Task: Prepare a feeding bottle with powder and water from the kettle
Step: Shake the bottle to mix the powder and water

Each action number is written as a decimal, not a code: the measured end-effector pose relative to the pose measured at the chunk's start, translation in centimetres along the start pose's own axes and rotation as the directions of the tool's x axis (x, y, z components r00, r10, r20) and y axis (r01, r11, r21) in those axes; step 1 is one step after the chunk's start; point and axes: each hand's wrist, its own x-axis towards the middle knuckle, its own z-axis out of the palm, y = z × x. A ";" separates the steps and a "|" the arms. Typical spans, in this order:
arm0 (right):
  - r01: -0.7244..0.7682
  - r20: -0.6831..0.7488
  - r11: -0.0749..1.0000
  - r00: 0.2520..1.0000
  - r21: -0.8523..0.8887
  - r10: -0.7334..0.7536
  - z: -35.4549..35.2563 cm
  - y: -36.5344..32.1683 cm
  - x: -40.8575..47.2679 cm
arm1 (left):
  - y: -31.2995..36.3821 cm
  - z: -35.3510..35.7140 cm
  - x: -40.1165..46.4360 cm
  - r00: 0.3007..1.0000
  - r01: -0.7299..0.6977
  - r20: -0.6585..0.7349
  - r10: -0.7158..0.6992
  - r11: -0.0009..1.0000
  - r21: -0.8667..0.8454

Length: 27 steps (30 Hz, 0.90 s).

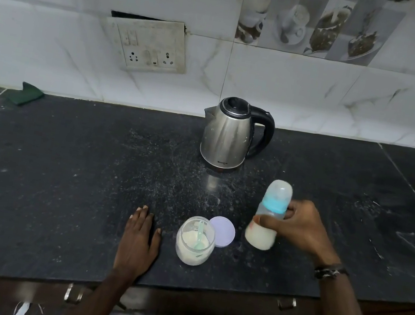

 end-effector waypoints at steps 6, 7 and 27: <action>-0.015 -0.035 0.977 0.999 0.213 0.023 -0.8 0.1 0.2 | 0.0 0.0 0.0 1.000 0.003 0.017 -0.003 1.000 0.010; -0.049 0.010 0.985 0.999 0.165 0.048 -1.0 0.2 0.1 | 0.0 0.0 0.0 1.000 0.002 0.014 -0.002 1.000 0.009; -0.063 -0.070 0.982 0.996 -0.181 0.051 -2.1 -0.4 -0.1 | 0.3 -0.2 -0.1 1.000 0.001 -0.004 -0.001 1.000 -0.002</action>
